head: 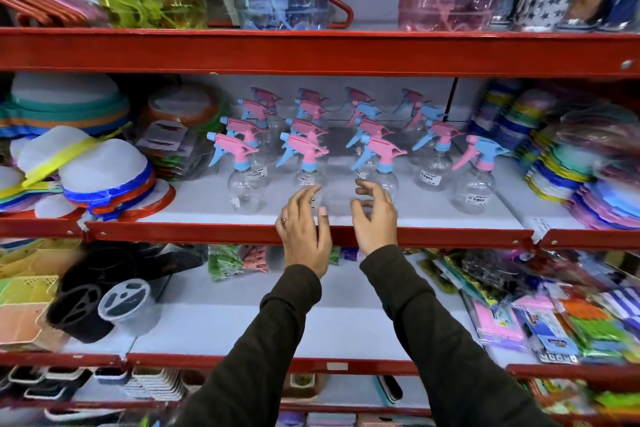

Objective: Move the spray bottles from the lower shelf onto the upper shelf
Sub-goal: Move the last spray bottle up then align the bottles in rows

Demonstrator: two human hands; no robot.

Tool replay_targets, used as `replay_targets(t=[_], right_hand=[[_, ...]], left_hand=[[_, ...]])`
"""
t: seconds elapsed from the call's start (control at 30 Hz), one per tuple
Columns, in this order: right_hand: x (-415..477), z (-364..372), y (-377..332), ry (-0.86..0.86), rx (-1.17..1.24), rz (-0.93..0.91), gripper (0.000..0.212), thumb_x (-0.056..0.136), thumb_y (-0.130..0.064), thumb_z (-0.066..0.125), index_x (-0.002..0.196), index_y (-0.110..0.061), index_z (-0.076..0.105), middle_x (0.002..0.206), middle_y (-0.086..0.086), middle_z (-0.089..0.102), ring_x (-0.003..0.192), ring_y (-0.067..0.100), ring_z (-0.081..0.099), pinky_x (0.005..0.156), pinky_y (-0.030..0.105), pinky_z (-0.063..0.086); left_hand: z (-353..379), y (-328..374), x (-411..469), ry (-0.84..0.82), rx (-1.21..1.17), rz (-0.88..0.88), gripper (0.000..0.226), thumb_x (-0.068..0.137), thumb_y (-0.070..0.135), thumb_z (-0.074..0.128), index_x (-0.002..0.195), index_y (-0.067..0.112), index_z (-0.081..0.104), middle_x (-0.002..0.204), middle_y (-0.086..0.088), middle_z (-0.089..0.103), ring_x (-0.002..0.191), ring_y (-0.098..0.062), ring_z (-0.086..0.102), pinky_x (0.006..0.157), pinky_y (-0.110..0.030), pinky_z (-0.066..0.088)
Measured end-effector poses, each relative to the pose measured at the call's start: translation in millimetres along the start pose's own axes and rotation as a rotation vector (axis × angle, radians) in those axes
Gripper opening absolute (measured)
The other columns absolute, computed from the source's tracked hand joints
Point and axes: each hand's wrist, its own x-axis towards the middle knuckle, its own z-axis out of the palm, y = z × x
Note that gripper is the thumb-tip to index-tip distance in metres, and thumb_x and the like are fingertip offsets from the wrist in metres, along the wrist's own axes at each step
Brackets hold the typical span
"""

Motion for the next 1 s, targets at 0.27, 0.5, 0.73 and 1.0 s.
replay_targets(t=[0.27, 0.5, 0.73, 1.0], right_hand=[[12, -53, 28, 0.113, 0.013, 0.027, 0.037, 0.090, -0.005, 0.056, 0.125, -0.014, 0.059, 0.126, 0.007, 0.055, 0.105, 0.023, 0.061, 0.098, 0.039, 0.052], [42, -70, 36, -0.167, -0.121, 0.191, 0.053, 0.097, -0.015, 0.053, 0.149, -0.010, 0.040, 0.150, 0.015, 0.045, 0.136, 0.032, 0.049, 0.116, 0.045, 0.038], [43, -68, 40, -0.248, -0.167, 0.155, 0.054, 0.097, -0.013, 0.052, 0.149, -0.008, 0.041, 0.144, 0.017, 0.055, 0.130, 0.033, 0.055, 0.114, 0.044, 0.041], [46, -68, 42, -0.241, -0.175, 0.146, 0.051, 0.096, -0.015, 0.053, 0.147, -0.013, 0.044, 0.141, 0.015, 0.057, 0.128, 0.032, 0.056, 0.113, 0.044, 0.043]], left_hand=[[44, 47, 7, -0.277, -0.065, 0.003, 0.048, 0.103, 0.027, 0.041, 0.149, 0.016, 0.040, 0.151, -0.007, 0.046, 0.137, -0.024, 0.044, 0.113, -0.035, 0.031], [64, 53, 32, -0.449, 0.004, -0.195, 0.056, 0.105, 0.034, 0.035, 0.155, 0.010, 0.029, 0.159, -0.016, 0.037, 0.142, -0.032, 0.040, 0.117, -0.037, 0.031], [72, 54, 36, -0.468, -0.054, -0.232, 0.044, 0.104, 0.029, 0.033, 0.143, 0.012, 0.045, 0.142, -0.020, 0.054, 0.122, -0.035, 0.055, 0.103, -0.034, 0.040], [75, 56, 33, -0.465, -0.065, -0.218, 0.039, 0.104, 0.030, 0.034, 0.135, 0.012, 0.050, 0.136, -0.018, 0.058, 0.110, -0.026, 0.056, 0.093, -0.027, 0.035]])
